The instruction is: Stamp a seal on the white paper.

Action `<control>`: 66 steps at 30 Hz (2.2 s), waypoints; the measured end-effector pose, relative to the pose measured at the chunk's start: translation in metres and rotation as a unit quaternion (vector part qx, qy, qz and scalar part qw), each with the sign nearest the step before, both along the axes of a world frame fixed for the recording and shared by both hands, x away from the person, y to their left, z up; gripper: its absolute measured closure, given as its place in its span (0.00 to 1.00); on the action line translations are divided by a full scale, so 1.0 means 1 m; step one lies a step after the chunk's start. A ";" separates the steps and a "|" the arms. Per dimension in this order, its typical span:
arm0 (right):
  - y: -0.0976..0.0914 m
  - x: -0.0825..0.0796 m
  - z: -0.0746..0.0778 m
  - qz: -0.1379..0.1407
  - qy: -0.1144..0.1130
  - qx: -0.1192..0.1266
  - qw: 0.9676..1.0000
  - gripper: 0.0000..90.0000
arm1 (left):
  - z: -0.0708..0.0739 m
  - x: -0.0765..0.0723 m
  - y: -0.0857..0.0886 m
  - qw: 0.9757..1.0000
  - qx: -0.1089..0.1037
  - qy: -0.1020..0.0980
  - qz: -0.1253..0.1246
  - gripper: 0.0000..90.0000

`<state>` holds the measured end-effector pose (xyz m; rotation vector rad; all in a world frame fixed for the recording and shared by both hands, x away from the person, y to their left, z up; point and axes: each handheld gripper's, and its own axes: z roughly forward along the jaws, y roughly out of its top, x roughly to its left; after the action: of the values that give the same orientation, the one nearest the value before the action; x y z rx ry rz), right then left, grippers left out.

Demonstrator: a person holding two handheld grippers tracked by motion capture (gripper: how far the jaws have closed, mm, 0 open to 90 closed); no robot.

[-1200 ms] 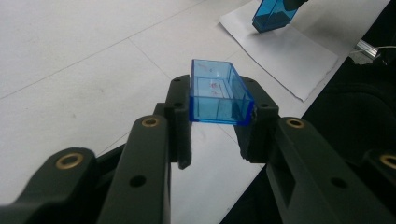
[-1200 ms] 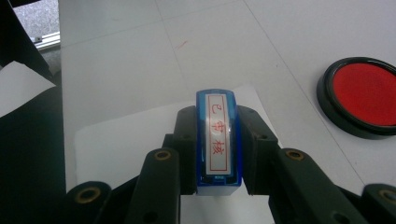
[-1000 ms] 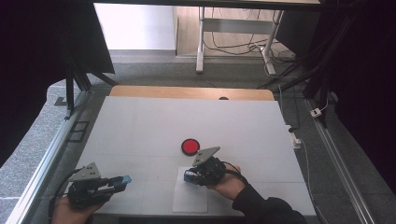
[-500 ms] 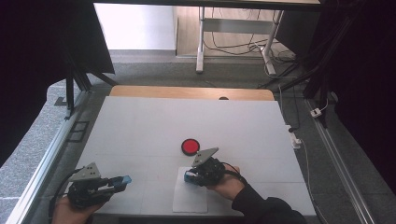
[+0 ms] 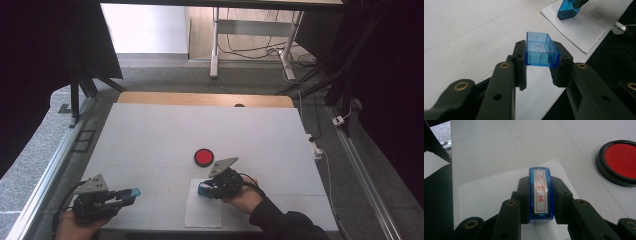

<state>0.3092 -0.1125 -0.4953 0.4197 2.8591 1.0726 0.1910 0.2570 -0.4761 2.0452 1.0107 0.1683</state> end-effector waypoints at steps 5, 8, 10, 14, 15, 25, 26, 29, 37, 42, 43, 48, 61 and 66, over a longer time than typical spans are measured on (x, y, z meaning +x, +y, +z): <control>-0.002 0.003 -0.001 -0.004 0.012 0.010 1.000 0.80 | 0.000 0.000 0.000 1.000 0.000 0.000 0.000 0.76; -0.001 0.001 -0.001 0.001 0.001 0.005 1.000 0.80 | 0.000 0.000 0.000 1.000 0.000 0.000 0.000 0.76; 0.001 -0.002 -0.001 0.004 -0.012 -0.002 1.000 0.80 | 0.000 0.000 0.000 1.000 0.001 0.000 0.000 0.76; 0.004 -0.008 0.001 0.007 -0.034 -0.015 0.999 0.80 | 0.000 0.000 0.000 1.000 0.001 0.001 0.000 0.76; 0.005 -0.010 0.001 0.007 -0.039 -0.017 0.999 0.80 | 0.000 0.000 0.000 1.000 0.001 0.001 0.000 0.76; 0.005 -0.009 0.000 0.004 -0.033 -0.016 0.999 0.80 | 0.000 0.000 -0.001 1.000 0.002 0.002 -0.001 0.76; 0.004 -0.008 0.001 0.000 -0.027 -0.015 1.000 0.80 | 0.000 0.000 -0.001 1.000 0.002 0.002 -0.001 0.76; 0.002 -0.004 -0.001 -0.002 -0.012 -0.004 1.000 0.80 | 0.000 0.000 0.000 1.000 0.001 0.002 -0.001 0.76; -0.003 0.005 -0.003 -0.020 0.033 0.021 0.999 0.80 | 0.000 0.001 -0.001 1.000 0.002 0.003 0.000 0.76; 0.000 0.000 -0.002 -0.009 0.005 0.004 1.000 0.80 | 0.000 0.001 -0.001 1.000 0.003 0.003 0.000 0.76; 0.001 -0.001 -0.001 -0.008 0.001 0.002 1.000 0.80 | 0.000 0.001 -0.001 1.000 0.003 0.003 0.000 0.76; 0.003 -0.005 -0.001 -0.003 -0.018 -0.009 1.000 0.80 | 0.000 0.001 -0.001 1.000 0.003 0.004 -0.001 0.76; 0.004 -0.003 0.000 0.000 -0.014 -0.012 1.000 0.79 | 0.000 0.001 -0.001 1.000 0.002 0.005 0.000 0.76; 0.002 0.003 0.001 0.001 0.008 -0.006 1.000 0.79 | 0.000 0.001 0.000 1.000 0.002 0.004 0.000 0.76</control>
<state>0.3123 -0.1106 -0.4947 0.4268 2.8782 1.0564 0.1921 0.2565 -0.4764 2.0503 1.0154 0.1627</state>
